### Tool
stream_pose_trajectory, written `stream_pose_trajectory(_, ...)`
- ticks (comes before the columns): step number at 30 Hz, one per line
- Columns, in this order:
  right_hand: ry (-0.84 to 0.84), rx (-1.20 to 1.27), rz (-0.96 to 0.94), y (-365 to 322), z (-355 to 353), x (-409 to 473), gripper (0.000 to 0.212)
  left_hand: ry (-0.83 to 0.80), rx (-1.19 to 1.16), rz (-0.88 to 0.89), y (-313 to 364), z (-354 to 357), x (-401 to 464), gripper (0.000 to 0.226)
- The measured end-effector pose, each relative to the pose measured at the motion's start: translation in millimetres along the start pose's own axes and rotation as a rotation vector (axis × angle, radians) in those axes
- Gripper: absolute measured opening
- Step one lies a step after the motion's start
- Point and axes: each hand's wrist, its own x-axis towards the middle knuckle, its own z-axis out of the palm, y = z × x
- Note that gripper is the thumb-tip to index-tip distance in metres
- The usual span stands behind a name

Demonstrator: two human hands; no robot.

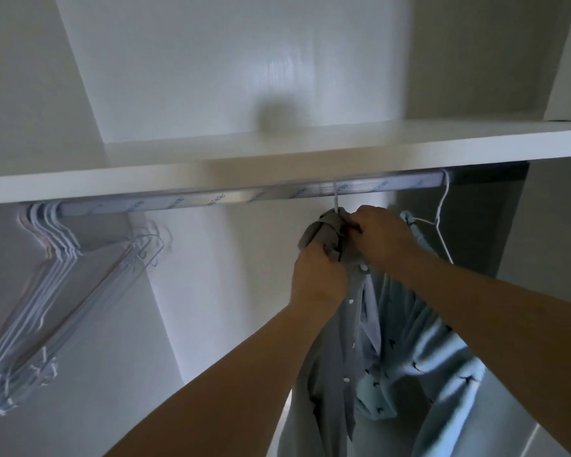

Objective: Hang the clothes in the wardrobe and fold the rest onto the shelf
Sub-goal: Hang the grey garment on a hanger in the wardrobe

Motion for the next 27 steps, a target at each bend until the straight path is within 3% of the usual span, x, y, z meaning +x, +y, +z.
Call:
stream_pose_trajectory(4,0.011,0.014,0.103,25,1,15,0.023,0.004,-0.069,-0.047,11,27,21,0.036)
stream_pose_trajectory(8,0.043,-0.23,0.165,50,5,15,0.029,0.0,-0.189,-0.077,20,58,32,0.047)
stream_pose_trajectory(10,-0.001,-0.202,0.236,64,8,16,0.026,-0.021,-0.24,-0.082,25,74,34,0.047)
stream_pose_trajectory(15,-0.152,0.327,0.477,98,19,10,0.02,-0.03,-0.232,-0.147,21,111,43,0.032)
stream_pose_trajectory(21,-0.083,1.291,1.08,101,23,-1,0.036,-0.042,-0.205,-0.249,19,135,42,0.041)
stream_pose_trajectory(24,-0.136,1.427,1.158,98,8,-23,0.067,-0.063,-0.178,-0.246,20,142,43,0.038)
stream_pose_trajectory(27,-0.081,1.519,1.186,103,4,-45,0.076,-0.082,-0.13,-0.229,23,148,47,0.037)
